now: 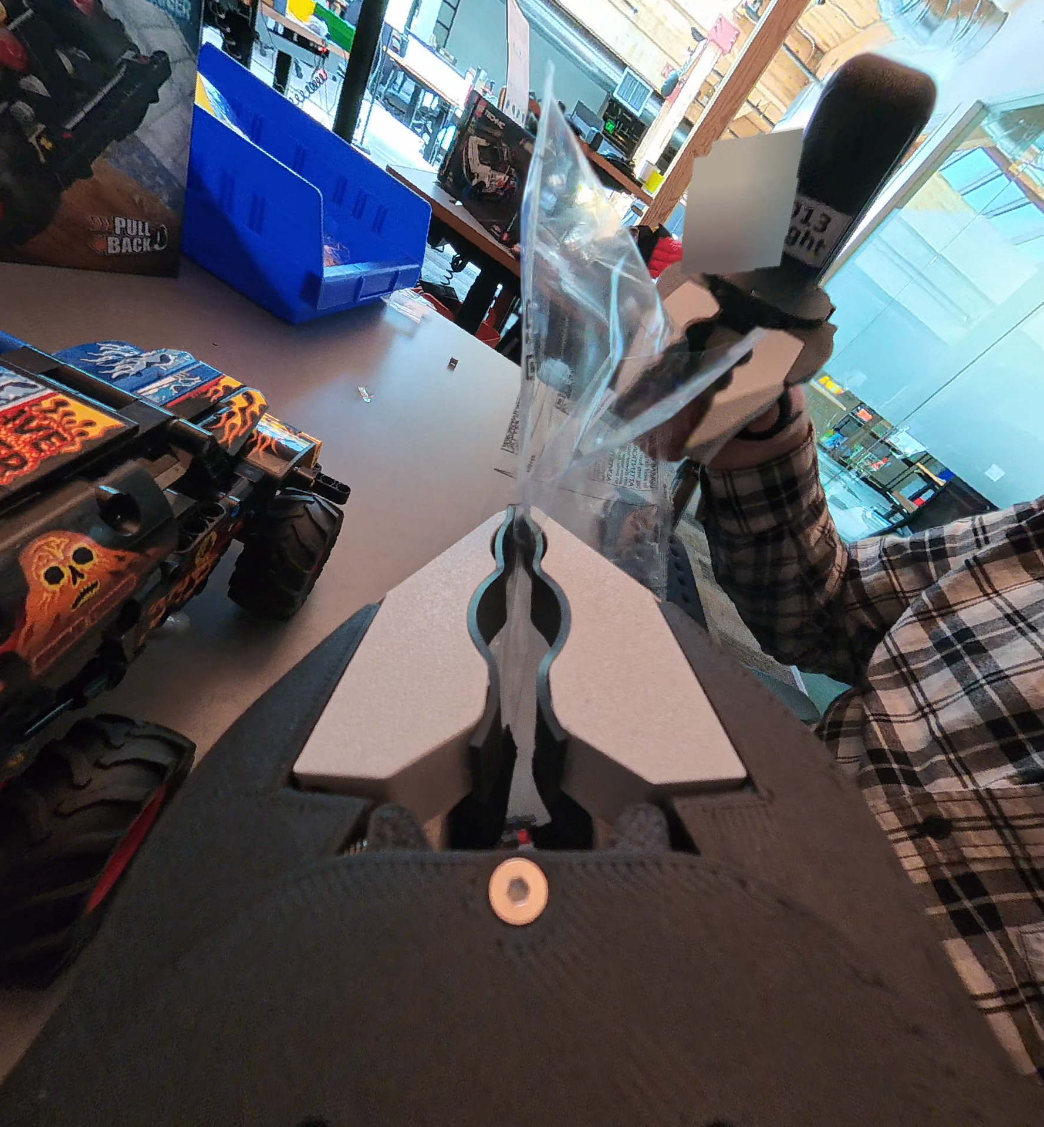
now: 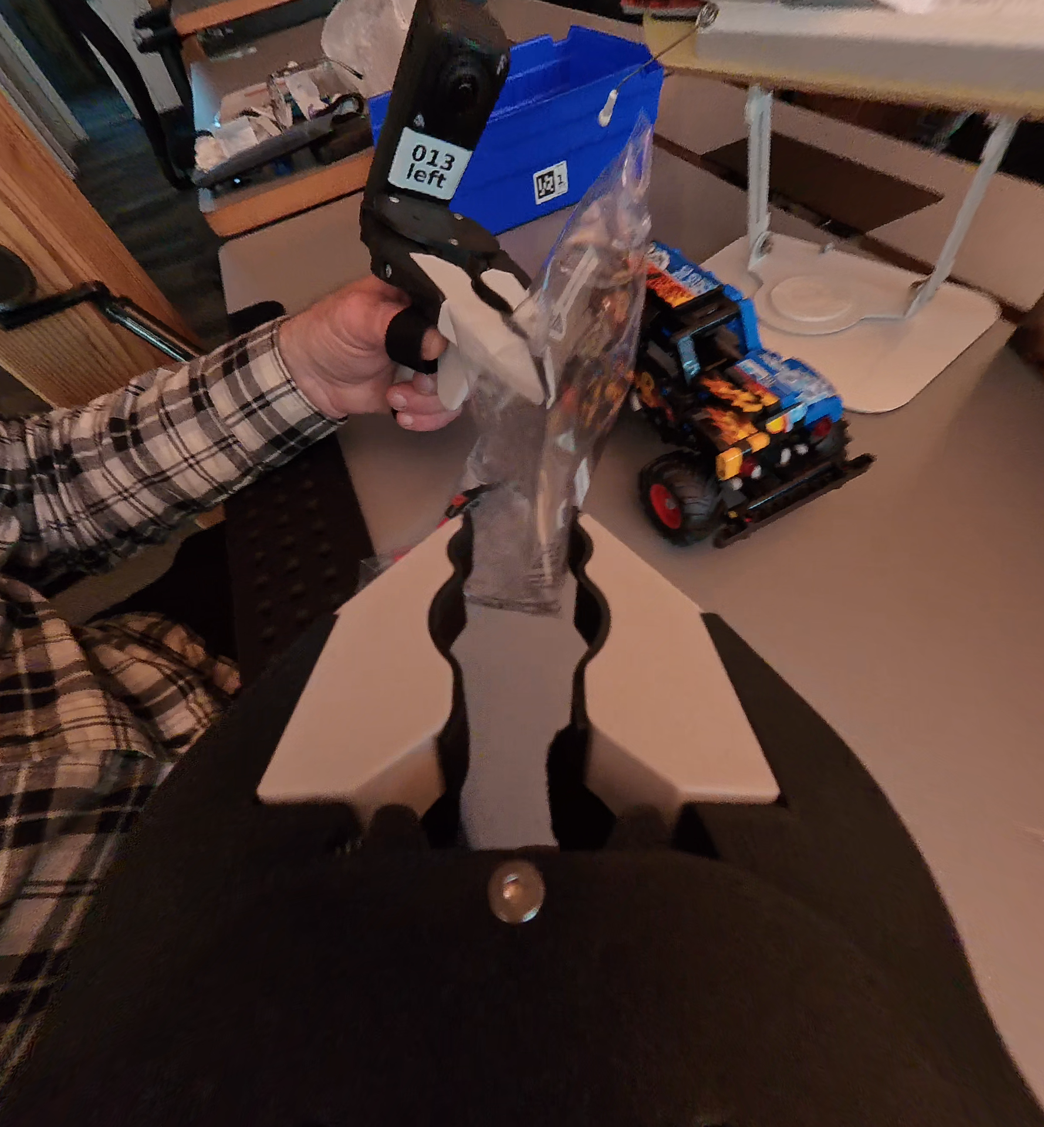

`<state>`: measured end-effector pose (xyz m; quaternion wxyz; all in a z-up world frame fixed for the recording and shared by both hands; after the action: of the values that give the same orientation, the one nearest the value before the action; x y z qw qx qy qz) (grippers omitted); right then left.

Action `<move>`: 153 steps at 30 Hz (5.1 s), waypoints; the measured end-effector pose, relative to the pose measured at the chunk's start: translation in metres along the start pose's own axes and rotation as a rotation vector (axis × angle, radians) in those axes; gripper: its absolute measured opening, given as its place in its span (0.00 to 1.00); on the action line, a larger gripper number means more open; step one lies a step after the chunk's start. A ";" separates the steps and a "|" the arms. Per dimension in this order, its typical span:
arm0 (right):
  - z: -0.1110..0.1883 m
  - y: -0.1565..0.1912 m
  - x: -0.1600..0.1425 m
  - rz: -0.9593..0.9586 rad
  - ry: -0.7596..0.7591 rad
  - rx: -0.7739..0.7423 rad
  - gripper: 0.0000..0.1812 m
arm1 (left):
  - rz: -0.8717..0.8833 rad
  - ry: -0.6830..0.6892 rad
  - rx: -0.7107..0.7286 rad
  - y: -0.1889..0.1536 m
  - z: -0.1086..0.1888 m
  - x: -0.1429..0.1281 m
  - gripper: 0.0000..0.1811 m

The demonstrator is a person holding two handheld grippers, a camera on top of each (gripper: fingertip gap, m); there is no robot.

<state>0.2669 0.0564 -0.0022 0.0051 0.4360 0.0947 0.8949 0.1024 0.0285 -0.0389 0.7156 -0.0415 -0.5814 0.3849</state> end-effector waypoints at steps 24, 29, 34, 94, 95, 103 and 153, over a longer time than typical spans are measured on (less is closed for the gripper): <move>0.102 -0.140 -0.129 -0.356 0.020 -0.648 0.18 | -0.046 0.168 0.010 -0.002 -0.021 -0.018 0.00; 0.123 -0.202 -0.186 -0.540 0.205 -0.803 0.12 | -0.041 0.183 0.011 -0.001 -0.023 -0.020 0.00; 0.127 -0.223 -0.207 -0.568 0.315 -0.849 0.11 | -0.032 0.184 0.018 0.002 -0.023 -0.020 0.00; -0.003 0.001 -0.029 -0.173 -0.184 0.082 0.23 | -0.025 0.063 0.047 0.005 -0.009 -0.007 0.00; -0.009 0.005 -0.030 -0.178 -0.186 0.092 0.22 | -0.028 0.056 0.045 0.005 -0.009 -0.006 0.00; -0.021 0.007 -0.030 -0.192 -0.203 0.061 0.00 | -0.053 0.028 0.022 0.000 -0.007 -0.003 0.00; 0.146 -0.298 -0.101 -0.546 0.020 -0.808 0.07 | -0.042 0.073 0.052 0.007 -0.010 -0.009 0.00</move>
<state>0.4221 0.3639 -0.0451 0.4077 0.3497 -0.1492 0.8302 0.1078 0.0318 -0.0527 0.7452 -0.0248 -0.5455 0.3828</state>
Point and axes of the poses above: each gripper's, where its closed fingertips meet, z back along the fingers, x out of its top, y = z × x across the jaws, the point moved 5 cm from there along z, back along the fingers, and after that the axes turned 13 degrees about y, right-handed, at the moved point
